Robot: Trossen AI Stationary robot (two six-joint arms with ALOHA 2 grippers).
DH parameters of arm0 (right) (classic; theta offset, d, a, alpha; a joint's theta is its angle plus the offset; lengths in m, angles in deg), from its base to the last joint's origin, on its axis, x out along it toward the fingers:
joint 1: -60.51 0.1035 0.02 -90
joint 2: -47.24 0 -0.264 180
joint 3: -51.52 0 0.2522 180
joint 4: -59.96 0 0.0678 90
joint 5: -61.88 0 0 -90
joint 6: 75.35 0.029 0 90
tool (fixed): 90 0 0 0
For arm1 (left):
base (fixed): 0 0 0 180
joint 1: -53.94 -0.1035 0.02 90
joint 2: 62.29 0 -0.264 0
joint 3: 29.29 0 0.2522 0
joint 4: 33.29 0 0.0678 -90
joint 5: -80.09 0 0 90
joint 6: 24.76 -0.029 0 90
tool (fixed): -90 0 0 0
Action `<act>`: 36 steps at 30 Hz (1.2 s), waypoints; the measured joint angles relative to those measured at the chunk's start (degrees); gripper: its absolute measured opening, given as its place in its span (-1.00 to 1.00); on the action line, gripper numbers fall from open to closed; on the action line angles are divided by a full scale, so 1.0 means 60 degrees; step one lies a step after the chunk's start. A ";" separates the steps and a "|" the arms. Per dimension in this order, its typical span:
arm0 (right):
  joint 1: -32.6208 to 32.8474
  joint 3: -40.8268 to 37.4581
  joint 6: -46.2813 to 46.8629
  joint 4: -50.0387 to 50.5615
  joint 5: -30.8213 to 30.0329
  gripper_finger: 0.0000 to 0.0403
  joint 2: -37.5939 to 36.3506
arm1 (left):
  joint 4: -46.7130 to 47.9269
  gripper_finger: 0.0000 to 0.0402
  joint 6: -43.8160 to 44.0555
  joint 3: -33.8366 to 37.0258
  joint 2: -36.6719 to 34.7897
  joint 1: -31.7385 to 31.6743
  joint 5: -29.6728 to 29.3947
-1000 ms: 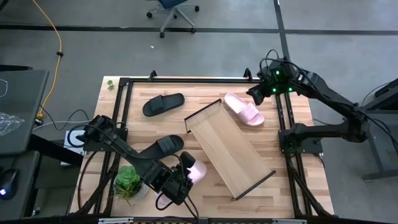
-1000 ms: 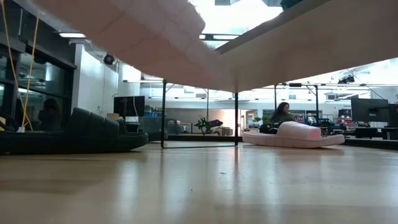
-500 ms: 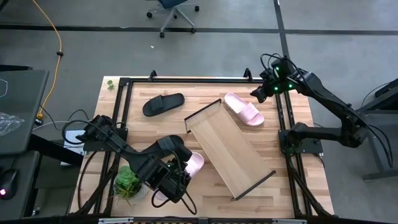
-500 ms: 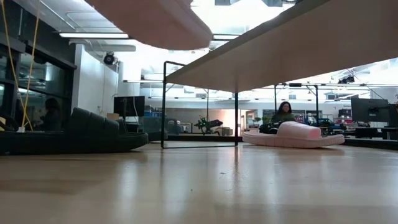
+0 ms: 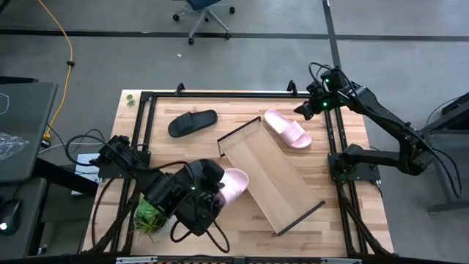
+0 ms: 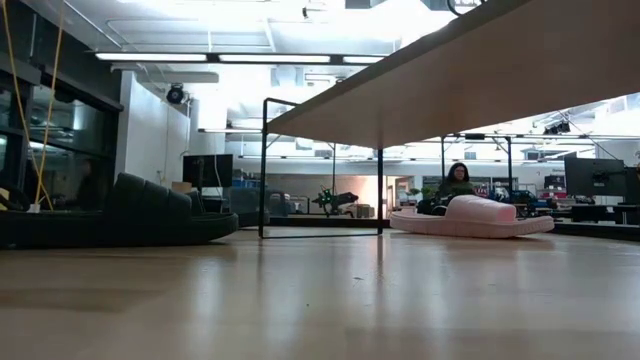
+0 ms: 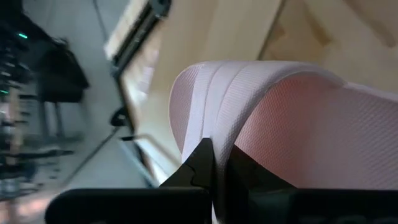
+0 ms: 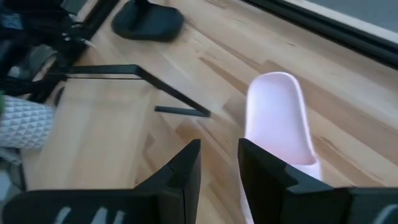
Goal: Pick and place slides into the shelf
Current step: Put the bottom pink slide on the shelf
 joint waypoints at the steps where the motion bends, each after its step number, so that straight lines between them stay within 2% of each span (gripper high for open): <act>1: 0.0000 0.0000 0.0034 -0.0049 0.0185 -0.52 0.0003 | -0.0007 -1.00 -0.0169 -0.0043 0.0000 -0.0060 -0.0069; 6: 0.0040 0.0000 0.0178 -0.0560 0.1225 -0.52 -0.0130 | 0.0135 -1.00 -0.0486 -0.0056 0.0004 -0.0662 0.0056; 11: 0.0292 0.0000 0.0191 -0.1007 0.2811 -0.52 -0.0438 | 0.0024 -1.00 -0.1436 0.0035 0.0004 -0.1465 0.0149; 13: 0.0413 0.0000 0.0333 -0.1037 0.3065 -0.52 -0.0583 | -0.0071 -1.00 -0.1750 0.0036 0.0004 -0.1798 0.0309; 19: 0.0772 0.0000 0.0656 -0.1080 0.3006 -0.52 -0.1024 | -0.0869 -1.00 -0.3365 0.0036 0.0007 -0.2551 0.0572; 22: 0.0942 0.0000 0.0871 -0.1231 0.2999 -0.52 -0.1242 | -0.1726 -1.00 -0.4173 0.0036 0.0007 -0.2903 0.1261; 26: 0.1128 0.0000 0.1252 -0.1510 0.2985 -0.52 -0.1500 | -0.2470 -1.00 -0.5210 0.0036 0.0007 -0.3412 0.1661; 32: 0.1297 0.0000 0.2009 -0.2171 0.2714 -0.52 -0.1920 | -0.3090 -1.00 -0.5981 0.0051 0.0007 -0.4409 0.2714; 36: 0.1294 0.0000 0.2381 -0.2483 0.2435 -0.52 -0.2111 | -0.3940 -1.00 -0.6479 0.0487 0.0010 -0.4934 0.3141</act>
